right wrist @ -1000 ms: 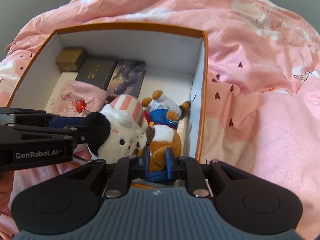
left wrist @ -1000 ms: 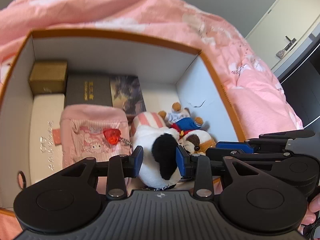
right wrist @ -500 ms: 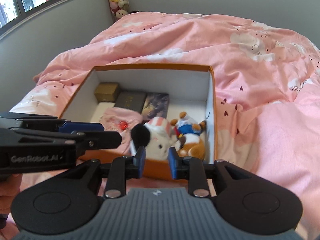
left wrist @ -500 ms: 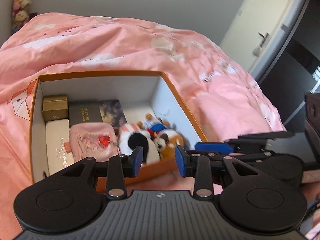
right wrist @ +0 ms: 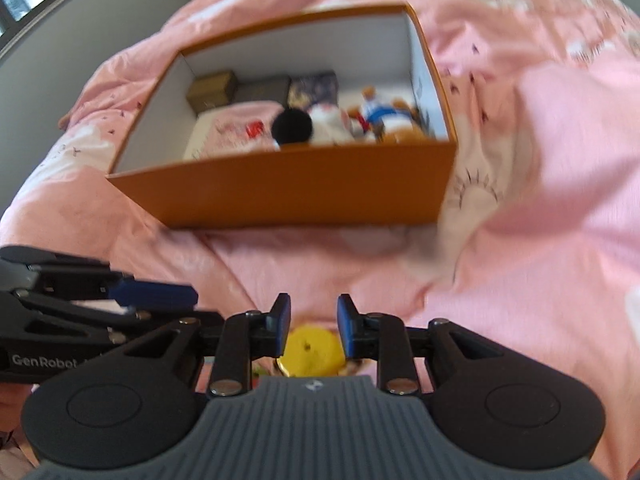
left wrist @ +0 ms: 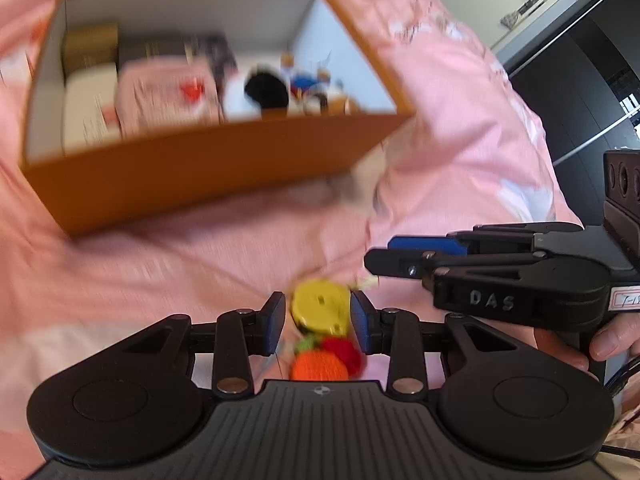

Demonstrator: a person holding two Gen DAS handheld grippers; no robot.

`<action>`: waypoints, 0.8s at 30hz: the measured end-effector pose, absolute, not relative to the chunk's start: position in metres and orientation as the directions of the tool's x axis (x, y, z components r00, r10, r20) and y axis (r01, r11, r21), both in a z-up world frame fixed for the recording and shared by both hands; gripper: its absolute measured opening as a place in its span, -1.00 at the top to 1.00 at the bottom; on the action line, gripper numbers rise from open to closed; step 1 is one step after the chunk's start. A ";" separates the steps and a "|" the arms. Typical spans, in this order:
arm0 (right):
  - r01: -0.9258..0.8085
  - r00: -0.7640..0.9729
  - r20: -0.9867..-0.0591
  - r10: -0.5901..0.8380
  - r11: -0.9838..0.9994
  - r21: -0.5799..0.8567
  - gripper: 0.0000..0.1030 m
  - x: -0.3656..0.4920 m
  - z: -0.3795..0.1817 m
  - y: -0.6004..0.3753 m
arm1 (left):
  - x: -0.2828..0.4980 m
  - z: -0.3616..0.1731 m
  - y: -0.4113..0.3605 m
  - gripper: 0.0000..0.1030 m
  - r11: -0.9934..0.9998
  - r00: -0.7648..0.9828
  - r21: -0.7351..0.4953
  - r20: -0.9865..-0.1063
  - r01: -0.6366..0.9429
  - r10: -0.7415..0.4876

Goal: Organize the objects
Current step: 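Grasp the yellow tape measure with the right tool while the left tool grasps the crocheted orange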

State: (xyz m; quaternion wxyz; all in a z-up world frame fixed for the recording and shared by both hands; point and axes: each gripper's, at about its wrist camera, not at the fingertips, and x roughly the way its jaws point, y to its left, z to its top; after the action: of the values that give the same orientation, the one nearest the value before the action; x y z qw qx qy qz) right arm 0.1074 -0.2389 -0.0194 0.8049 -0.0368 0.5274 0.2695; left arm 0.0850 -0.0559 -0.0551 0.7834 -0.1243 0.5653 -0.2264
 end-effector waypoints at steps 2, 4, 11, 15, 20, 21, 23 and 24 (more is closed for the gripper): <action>-0.450 0.285 -0.874 0.394 0.860 0.241 0.48 0.105 -0.024 -0.244 | 0.085 -0.065 -0.057 0.19 0.856 0.215 -0.476 -0.831 0.201 -0.512; -0.428 0.279 -0.878 0.389 0.869 0.249 0.47 0.104 -0.027 -0.248 | 0.084 -0.074 -0.059 0.08 0.846 0.169 -0.497 -0.833 0.192 -0.527; -0.389 0.247 -0.889 0.385 0.880 0.273 0.38 0.106 -0.035 -0.256 | 0.082 -0.090 -0.077 -0.07 0.858 0.088 -0.462 -0.867 0.224 -0.490; -0.388 0.233 -0.891 0.390 0.877 0.282 0.37 0.106 -0.039 -0.256 | 0.078 -0.101 -0.090 -0.07 0.868 0.047 -0.419 -0.894 0.267 -0.445; -0.394 0.218 -0.894 0.391 0.874 0.286 0.30 0.106 -0.042 -0.254 | 0.076 -0.107 -0.095 -0.04 0.865 0.025 -0.413 -0.899 0.285 -0.438; -0.395 0.213 -0.896 0.391 0.873 0.287 0.29 0.107 -0.043 -0.253 | 0.076 -0.109 -0.095 -0.03 0.865 0.021 -0.412 -0.900 0.285 -0.435; -0.398 0.203 -0.897 0.392 0.870 0.290 0.28 0.107 -0.045 -0.252 | 0.075 -0.107 -0.096 0.03 0.870 0.032 -0.403 -0.903 0.284 -0.428; -0.400 0.198 -0.898 0.393 0.869 0.292 0.27 0.107 -0.046 -0.251 | 0.074 -0.105 -0.094 0.06 0.874 0.047 -0.398 -0.903 0.280 -0.427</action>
State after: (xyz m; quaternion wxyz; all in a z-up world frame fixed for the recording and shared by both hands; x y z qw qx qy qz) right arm 0.1070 -0.2510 -0.0464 0.7738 -0.0030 0.5794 0.2560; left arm 0.0739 -0.0938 -0.1046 0.7212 -0.0571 0.6454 -0.2449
